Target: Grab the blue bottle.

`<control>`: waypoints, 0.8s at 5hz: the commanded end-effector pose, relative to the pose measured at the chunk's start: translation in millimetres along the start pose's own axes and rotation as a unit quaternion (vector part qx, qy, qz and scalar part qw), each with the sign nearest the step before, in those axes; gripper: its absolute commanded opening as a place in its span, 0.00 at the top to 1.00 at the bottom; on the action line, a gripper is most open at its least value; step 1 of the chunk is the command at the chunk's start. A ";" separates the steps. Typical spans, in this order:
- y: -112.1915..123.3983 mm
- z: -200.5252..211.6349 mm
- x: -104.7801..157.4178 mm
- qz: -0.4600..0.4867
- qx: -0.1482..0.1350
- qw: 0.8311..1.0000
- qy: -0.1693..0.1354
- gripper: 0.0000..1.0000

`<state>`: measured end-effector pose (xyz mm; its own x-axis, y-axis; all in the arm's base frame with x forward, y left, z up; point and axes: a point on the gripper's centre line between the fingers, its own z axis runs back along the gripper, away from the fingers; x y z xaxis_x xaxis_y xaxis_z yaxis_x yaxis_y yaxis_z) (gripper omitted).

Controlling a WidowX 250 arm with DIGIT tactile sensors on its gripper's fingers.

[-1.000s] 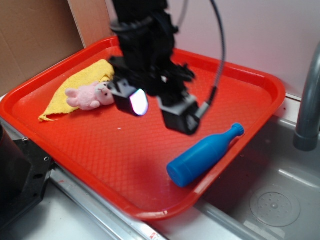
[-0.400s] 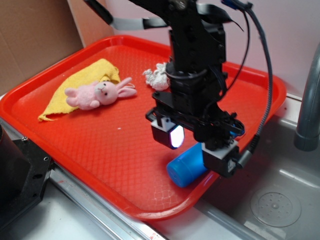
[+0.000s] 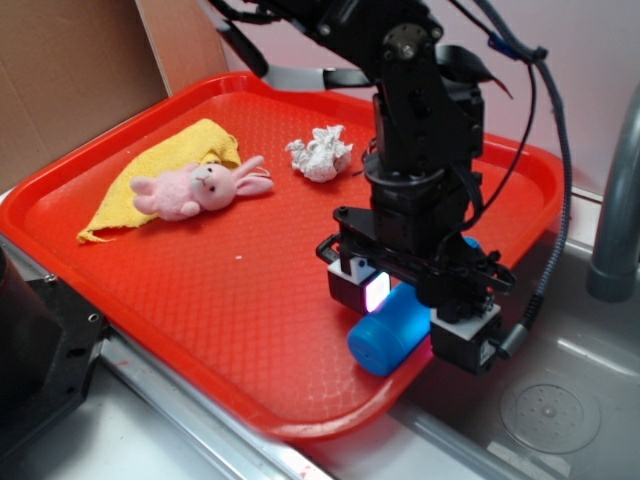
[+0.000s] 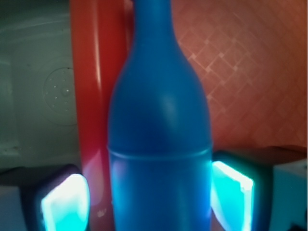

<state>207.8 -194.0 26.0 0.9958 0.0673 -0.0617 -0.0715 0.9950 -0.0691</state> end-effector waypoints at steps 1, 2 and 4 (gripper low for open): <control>-1.1 2.9 3.2 0.008 -0.015 1.000 -0.009 1.00; 2.1 3.7 4.7 0.010 -0.017 1.000 -0.007 1.00; 32.5 50.5 1.6 0.023 -0.040 0.998 -0.037 1.00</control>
<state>207.8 -155.0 63.1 0.9919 0.1244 -0.0274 -0.1267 0.9853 -0.1142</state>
